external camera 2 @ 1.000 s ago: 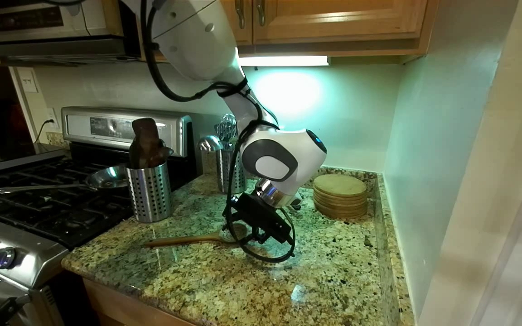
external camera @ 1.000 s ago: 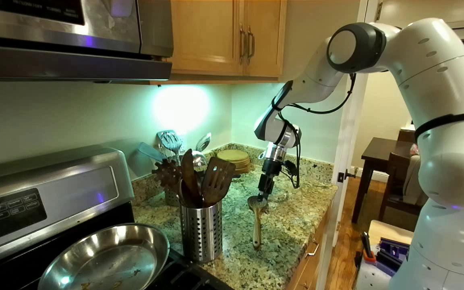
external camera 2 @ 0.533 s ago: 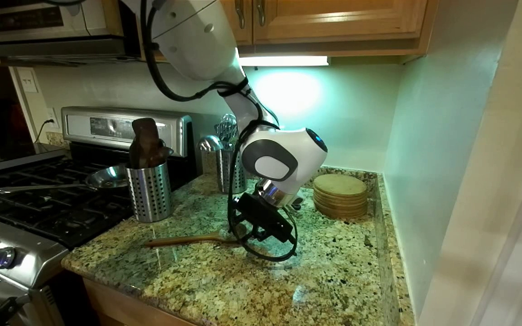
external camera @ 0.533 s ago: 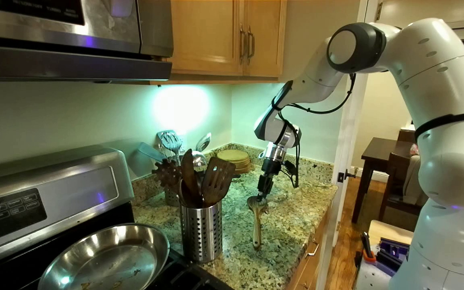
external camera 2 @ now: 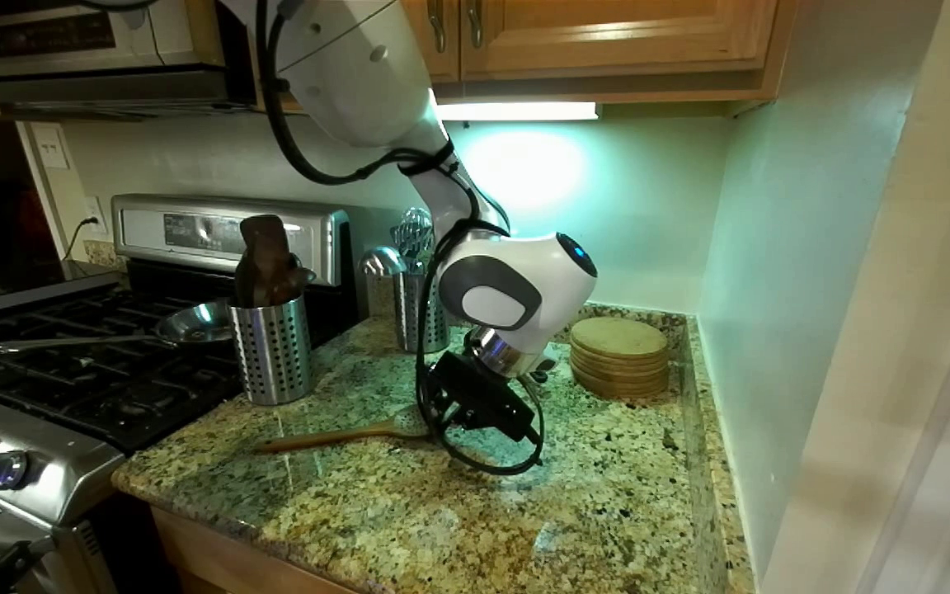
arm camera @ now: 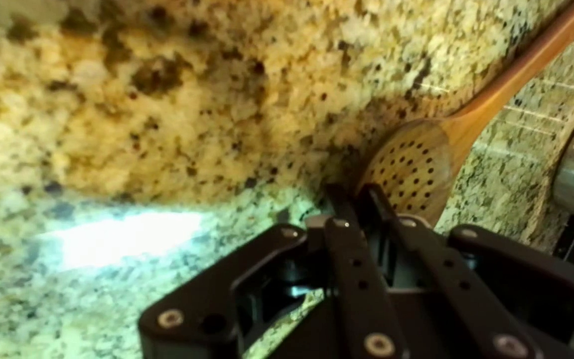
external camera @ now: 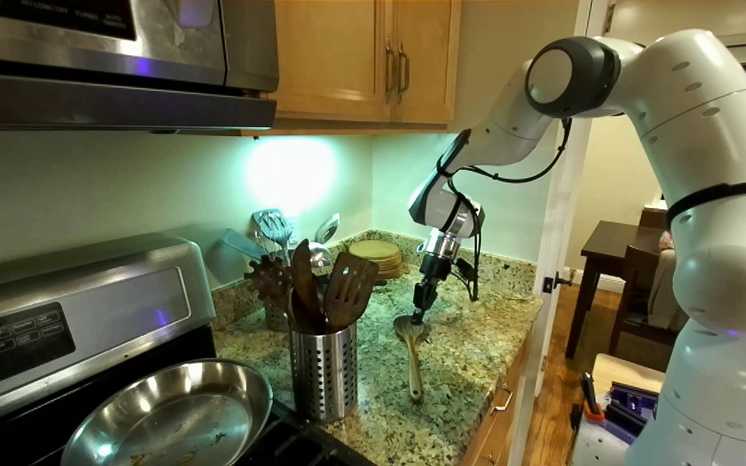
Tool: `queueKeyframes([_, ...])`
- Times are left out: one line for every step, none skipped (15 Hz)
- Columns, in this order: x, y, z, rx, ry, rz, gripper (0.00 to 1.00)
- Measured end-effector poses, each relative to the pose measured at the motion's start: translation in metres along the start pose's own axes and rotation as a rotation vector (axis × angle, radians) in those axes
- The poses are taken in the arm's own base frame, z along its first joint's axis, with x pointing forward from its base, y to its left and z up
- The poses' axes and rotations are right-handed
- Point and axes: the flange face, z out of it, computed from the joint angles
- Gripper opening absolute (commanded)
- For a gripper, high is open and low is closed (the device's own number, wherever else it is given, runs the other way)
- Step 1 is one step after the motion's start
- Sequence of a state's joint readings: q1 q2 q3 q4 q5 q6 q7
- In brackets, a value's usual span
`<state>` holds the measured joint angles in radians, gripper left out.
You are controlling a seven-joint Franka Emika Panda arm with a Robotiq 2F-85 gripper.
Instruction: Pick up the wooden spoon from the counter and put it in the metal container
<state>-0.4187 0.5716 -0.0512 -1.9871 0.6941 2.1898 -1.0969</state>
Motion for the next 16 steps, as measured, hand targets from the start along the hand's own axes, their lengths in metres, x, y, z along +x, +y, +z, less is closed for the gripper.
queueKeyframes([0.000,0.000,0.000,0.002,0.003,0.003,0.09])
queueKeyframes([0.000,0.000,0.000,0.003,0.006,0.005,0.09])
queueKeyframes([0.000,0.000,0.000,0.004,0.008,0.007,0.09])
queueKeyframes([0.000,0.000,0.000,0.004,0.010,0.008,0.08])
queueKeyframes([0.001,-0.001,-0.002,0.002,0.013,0.007,0.08])
queueKeyframes([0.001,-0.003,-0.005,-0.003,0.020,0.006,0.08])
queueKeyframes([0.001,-0.006,-0.010,-0.011,0.028,0.003,0.07])
queueKeyframes([0.001,-0.009,-0.017,-0.023,0.041,0.000,0.07])
queueKeyframes([0.000,-0.014,-0.024,-0.033,0.054,-0.004,0.07])
queueKeyframes([-0.001,-0.020,-0.032,-0.039,0.067,-0.009,0.06])
queueKeyframes([-0.001,-0.027,-0.040,-0.041,0.083,-0.013,0.06])
queueKeyframes([-0.002,-0.034,-0.049,-0.042,0.103,-0.017,0.07])
queueKeyframes([-0.002,-0.042,-0.059,-0.041,0.128,-0.022,0.06])
queueKeyframes([-0.002,-0.050,-0.069,-0.039,0.158,-0.028,0.07])
queueKeyframes([-0.002,-0.058,-0.080,-0.037,0.187,-0.033,0.06])
queueKeyframes([-0.002,-0.067,-0.092,-0.033,0.219,-0.037,0.06])
